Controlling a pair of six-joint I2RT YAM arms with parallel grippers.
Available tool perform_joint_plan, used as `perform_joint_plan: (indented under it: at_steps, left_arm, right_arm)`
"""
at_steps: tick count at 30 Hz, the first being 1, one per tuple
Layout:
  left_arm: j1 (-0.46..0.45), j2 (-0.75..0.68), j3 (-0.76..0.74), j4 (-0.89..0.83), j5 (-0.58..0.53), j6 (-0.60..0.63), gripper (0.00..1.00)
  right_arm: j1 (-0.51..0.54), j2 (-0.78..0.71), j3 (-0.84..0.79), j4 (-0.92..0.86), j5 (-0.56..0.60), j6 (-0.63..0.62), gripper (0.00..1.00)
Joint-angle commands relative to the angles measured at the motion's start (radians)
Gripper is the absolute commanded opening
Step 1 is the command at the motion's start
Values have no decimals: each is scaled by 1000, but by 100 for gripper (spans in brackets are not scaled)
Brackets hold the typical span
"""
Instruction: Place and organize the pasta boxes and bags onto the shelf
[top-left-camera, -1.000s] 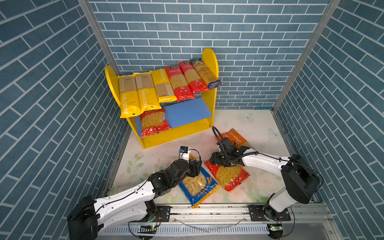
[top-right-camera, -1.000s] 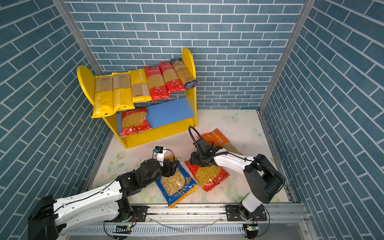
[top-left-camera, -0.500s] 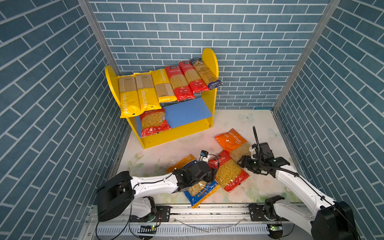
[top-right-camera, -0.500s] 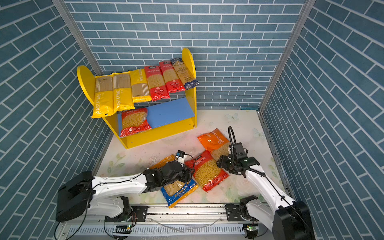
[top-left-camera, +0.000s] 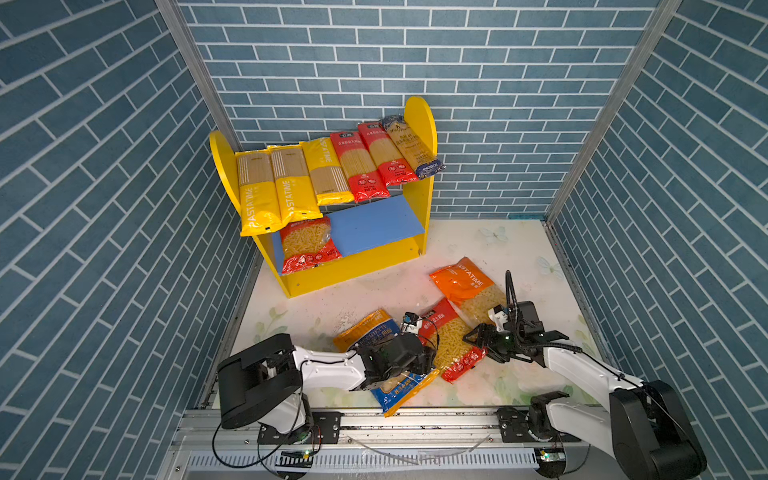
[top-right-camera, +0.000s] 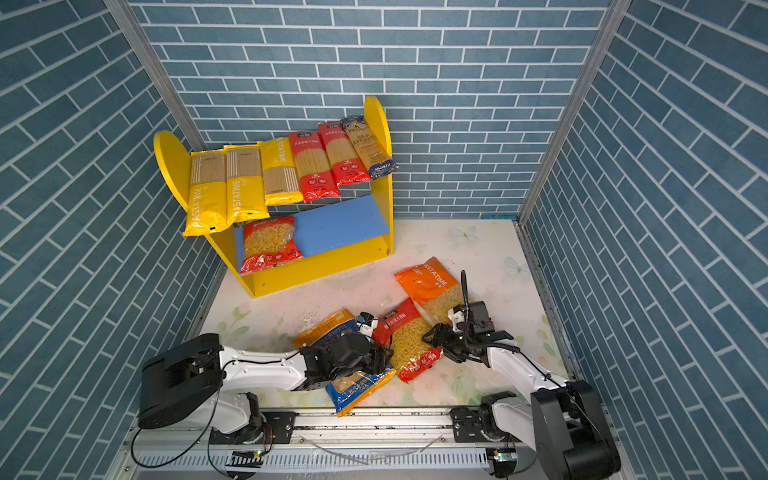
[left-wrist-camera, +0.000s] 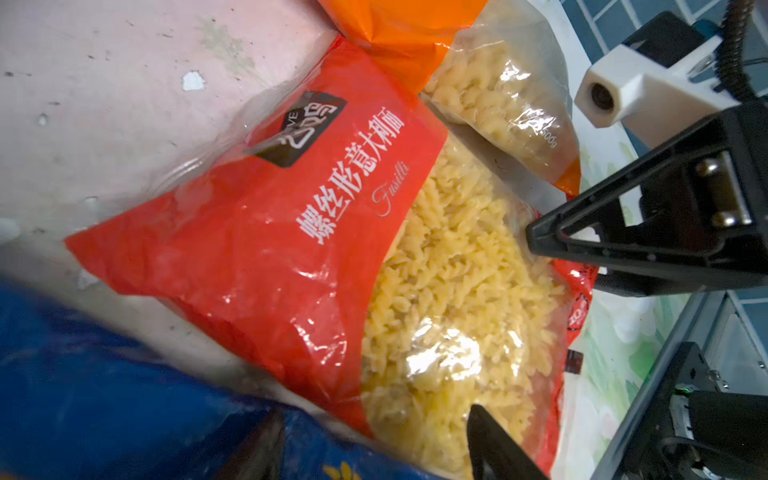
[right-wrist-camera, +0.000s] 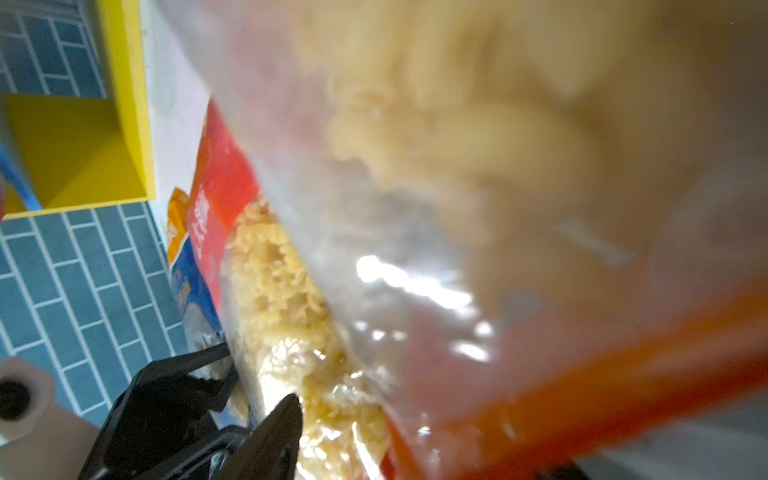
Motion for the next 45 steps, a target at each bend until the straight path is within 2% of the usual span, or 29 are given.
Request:
perform_joint_plan:
  at_steps: [1,3,7,9,13,17,22,27,31,37,41,45]
  left_arm:
    - [85,-93,-94,-31,6,-37,70]
    - [153,-165,-141,-36,31,-42,70]
    - [219,-238,-138,-135,55,7,70]
    - [234,-254,-134,-178,65,16,70]
    - [235,-288,-125,-215,76,16,70]
    - [235,-260,-112,-173,114,-1,70]
    - [236,-165,-127,-67,137,-15,69]
    - [267,-196,-159,-8,158,-60,69]
    - [303,-279,-174,-17,190,-101,73]
    - [322,-323,-186,-25,180,-213,83]
    - [322,-260,-210,77,182,-282,86]
    - [321,-193,-216,196,206,-324,86]
  right_arm:
    - [89,19,-28,185,-100,110,72]
    - [141,29,-24,242,-102,139,72]
    - [139,40,-12,253,-148,109,75]
    - [139,56,-2,242,-181,96,77]
    - [96,84,13,126,-101,26,81]
    - [88,206,2,248,-109,57,79]
    - [215,281,4,455,-49,161,69]
    - [242,268,-52,704,-8,278,42]
    - [242,224,-48,715,-3,328,21]
    - [240,100,-52,727,54,489,14]
    - [235,16,-70,652,123,602,7]
    - [236,-35,-94,735,166,711,3]
